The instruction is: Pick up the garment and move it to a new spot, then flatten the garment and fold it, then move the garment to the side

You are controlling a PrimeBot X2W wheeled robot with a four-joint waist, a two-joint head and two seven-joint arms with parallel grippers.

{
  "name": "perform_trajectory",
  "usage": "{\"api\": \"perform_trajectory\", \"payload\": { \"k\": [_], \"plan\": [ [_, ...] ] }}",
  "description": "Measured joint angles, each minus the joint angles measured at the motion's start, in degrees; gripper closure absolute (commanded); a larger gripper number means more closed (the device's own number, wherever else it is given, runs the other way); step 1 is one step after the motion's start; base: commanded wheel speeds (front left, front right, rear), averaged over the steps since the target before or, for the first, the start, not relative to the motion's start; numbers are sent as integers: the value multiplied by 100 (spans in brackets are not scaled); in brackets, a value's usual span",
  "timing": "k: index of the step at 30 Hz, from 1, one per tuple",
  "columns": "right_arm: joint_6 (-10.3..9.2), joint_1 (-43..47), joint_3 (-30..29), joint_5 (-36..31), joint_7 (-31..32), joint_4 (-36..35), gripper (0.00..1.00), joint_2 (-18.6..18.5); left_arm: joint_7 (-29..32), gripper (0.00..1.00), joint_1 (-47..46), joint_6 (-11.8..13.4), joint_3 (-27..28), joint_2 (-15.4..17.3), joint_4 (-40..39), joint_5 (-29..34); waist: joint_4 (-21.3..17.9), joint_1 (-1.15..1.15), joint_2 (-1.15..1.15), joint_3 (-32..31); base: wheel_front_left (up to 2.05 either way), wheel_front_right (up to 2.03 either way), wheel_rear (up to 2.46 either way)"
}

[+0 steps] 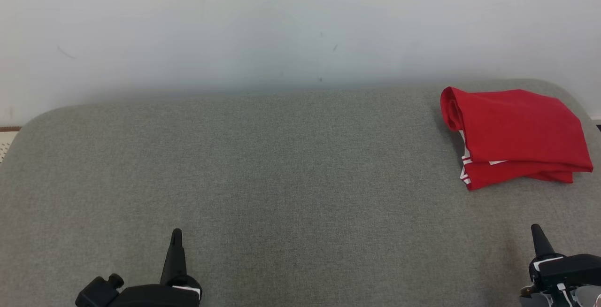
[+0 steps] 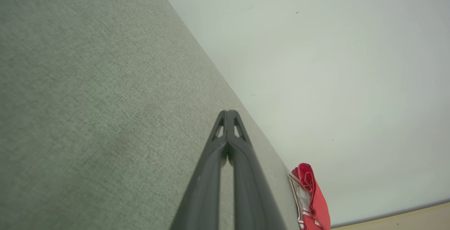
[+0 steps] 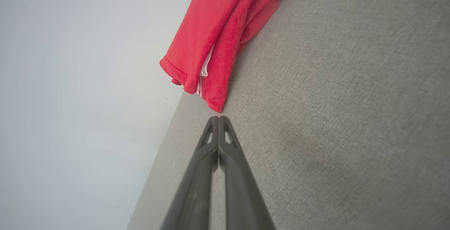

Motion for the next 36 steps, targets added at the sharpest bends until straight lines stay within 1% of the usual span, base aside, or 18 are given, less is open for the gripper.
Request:
{"api": "perform_trajectory", "payload": {
  "k": [7,11,28,29,36],
  "plan": [
    [0,-122,-172,459,165,122,100,-35,-7,100,-160,-53,-129,1,136,-531,-8,0,0,17,0,0,0],
    [0,-148,-247,635,236,170,100,-49,-16,100,-219,-59,-178,1,194,-714,-12,0,0,24,0,0,0],
    [-1,-450,-623,1639,597,422,100,-124,-22,100,-579,-164,-460,3,504,-1870,-32,0,0,67,0,0,0],
    [-1,-470,-660,1726,639,446,100,-136,-23,100,-612,-204,-489,3,534,-1976,-35,0,0,71,0,0,0],
    [-1,-577,-789,2074,768,532,100,-160,-23,100,-730,-236,-579,3,637,-2360,-43,0,0,88,0,0,0]
  ]
}}
